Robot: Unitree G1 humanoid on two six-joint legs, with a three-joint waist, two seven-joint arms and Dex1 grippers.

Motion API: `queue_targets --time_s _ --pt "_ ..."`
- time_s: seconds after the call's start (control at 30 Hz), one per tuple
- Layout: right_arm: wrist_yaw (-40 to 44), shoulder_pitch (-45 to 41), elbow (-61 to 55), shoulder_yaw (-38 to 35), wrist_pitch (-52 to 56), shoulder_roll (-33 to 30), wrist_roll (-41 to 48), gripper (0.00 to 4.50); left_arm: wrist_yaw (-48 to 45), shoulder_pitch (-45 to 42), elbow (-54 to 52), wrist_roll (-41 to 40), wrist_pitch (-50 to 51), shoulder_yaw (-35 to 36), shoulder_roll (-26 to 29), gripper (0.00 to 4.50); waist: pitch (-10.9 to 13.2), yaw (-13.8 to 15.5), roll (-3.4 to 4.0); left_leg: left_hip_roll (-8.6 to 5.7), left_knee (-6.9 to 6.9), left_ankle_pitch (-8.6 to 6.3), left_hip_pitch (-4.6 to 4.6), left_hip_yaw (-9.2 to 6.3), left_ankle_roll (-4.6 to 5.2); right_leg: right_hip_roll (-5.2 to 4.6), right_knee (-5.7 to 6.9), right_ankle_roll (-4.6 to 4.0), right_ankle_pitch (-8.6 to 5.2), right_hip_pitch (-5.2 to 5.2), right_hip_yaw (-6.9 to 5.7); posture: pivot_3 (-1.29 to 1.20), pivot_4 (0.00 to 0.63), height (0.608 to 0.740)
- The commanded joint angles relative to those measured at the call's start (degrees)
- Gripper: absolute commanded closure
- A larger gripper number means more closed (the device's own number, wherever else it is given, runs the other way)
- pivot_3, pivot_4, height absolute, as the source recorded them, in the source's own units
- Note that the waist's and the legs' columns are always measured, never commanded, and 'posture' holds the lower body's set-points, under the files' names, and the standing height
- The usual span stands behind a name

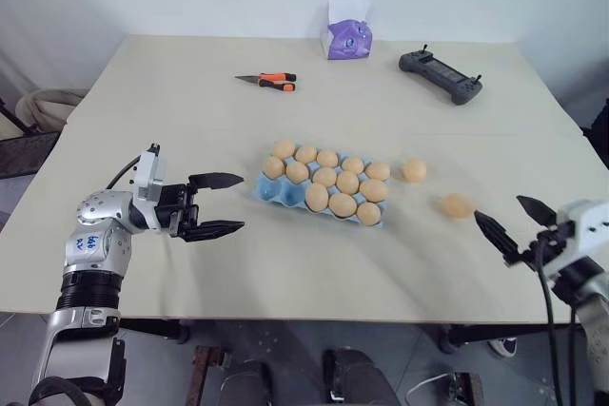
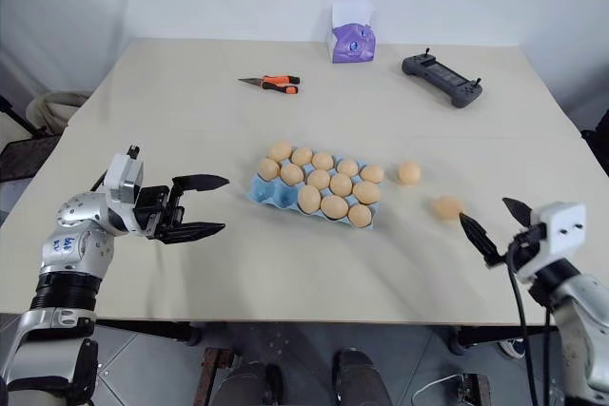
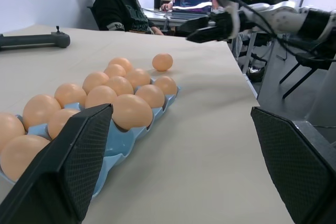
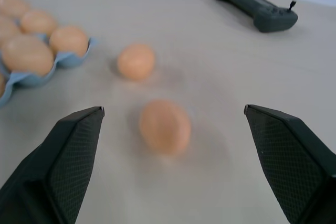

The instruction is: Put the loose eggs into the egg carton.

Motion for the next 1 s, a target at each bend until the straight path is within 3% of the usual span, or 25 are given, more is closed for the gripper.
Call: queue_targets --time_s 0.03,0.33,0.5,0.7,1.0 --pt "-2.6 -4.6 3.7 3.6 1.5 0.9 -1.6 0.02 -4.0 0.0 -1.3 -1.0 -0.5 0.6 0.3 0.0 0.0 0.1 0.0 0.0 -0.01 0.0 -0.02 0.0 0.0 0.0 -0.01 0.0 0.0 -0.02 0.0 0.0 0.15 0.74" --pt "-4.9 -12.1 14.9 10.8 1.0 0.7 -8.0 0.02 -2.8 1.7 -3.2 -1.1 -0.8 1.0 0.4 0.0 0.0 0.2 0.06 0.0 0.0 -0.01 -0.1 0.05 0.0 0.0 -0.05 -0.01 -0.01 -0.09 0.0 0.0 0.15 0.74" --pt "-5.2 -13.4 17.5 11.3 0.1 0.4 -9.7 0.02 -2.1 2.4 -3.8 -1.1 -0.9 1.4 0.4 0.0 0.0 0.2 0.07 0.0 0.02 -0.01 -0.09 0.07 0.0 0.0 0.0 -0.01 -0.01 -0.1 0.01 0.0 0.15 0.74" --pt "-4.5 -13.1 15.1 10.5 -1.2 0.4 -8.9 1.99 -1.7 3.0 -4.6 -1.0 -0.7 1.8 0.3 0.0 0.0 0.1 0.07 0.01 0.01 -0.01 -0.08 0.06 -0.01 0.0 0.0 -0.01 -0.01 -0.09 0.01 0.0 0.15 0.74" --pt "-4.9 -15.6 2.9 11.2 6.9 -0.3 -5.2 1.99 -1.7 2.9 -4.4 -1.0 -1.0 1.9 0.2 0.0 0.1 -0.3 0.11 0.02 0.01 -0.01 -0.08 0.07 -0.01 0.0 0.04 -0.01 -0.01 -0.09 0.02 0.0 0.15 0.74"
